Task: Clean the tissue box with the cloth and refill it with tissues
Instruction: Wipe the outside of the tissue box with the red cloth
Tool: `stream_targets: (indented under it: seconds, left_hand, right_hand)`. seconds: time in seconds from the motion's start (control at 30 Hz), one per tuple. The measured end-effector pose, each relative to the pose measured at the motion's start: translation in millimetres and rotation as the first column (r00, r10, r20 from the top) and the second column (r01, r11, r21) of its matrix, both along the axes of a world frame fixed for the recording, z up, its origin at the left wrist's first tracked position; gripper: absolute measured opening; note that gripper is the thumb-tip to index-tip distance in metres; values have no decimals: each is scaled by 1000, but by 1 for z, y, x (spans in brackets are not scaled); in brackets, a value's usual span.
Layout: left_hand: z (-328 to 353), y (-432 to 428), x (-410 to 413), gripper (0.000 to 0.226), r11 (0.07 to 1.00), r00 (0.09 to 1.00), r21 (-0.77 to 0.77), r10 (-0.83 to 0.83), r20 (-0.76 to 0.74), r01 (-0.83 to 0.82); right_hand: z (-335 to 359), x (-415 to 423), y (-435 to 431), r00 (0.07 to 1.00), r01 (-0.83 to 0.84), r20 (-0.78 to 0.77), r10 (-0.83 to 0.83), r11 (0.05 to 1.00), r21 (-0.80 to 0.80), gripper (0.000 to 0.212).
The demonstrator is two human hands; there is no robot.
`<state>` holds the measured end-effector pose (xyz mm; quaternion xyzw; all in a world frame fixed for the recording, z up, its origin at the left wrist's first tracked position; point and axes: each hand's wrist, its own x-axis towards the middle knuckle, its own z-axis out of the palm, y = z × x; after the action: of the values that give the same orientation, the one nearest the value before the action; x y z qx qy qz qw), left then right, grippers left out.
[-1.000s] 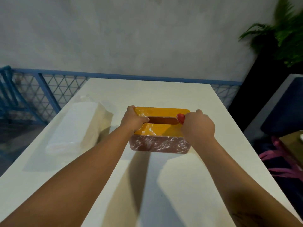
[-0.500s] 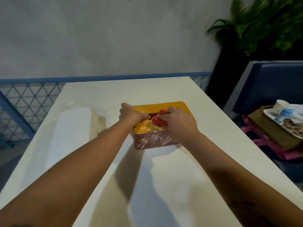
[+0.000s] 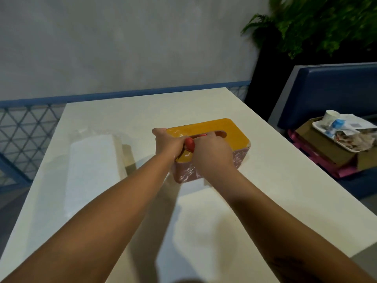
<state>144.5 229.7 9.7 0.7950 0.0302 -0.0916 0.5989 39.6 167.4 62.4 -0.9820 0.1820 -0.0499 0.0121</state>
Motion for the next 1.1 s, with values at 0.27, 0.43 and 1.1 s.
stream_targets:
  seconds: [0.27, 0.43, 1.1]
  left_hand:
    - [0, 0, -1, 76, 999, 999, 22, -49, 7, 49]
    - [0, 0, -2, 77, 998, 999, 39, -41, 12, 41]
    - [-1, 1, 0, 77, 997, 998, 47, -59, -4, 59]
  right_hand:
    - [1, -17, -43, 998, 54, 15, -54, 998, -10, 32]
    - [8, -3, -26, 976, 217, -24, -217, 976, -6, 19]
    - [7, -2, -10, 969, 248, -36, -246, 968, 47, 16]
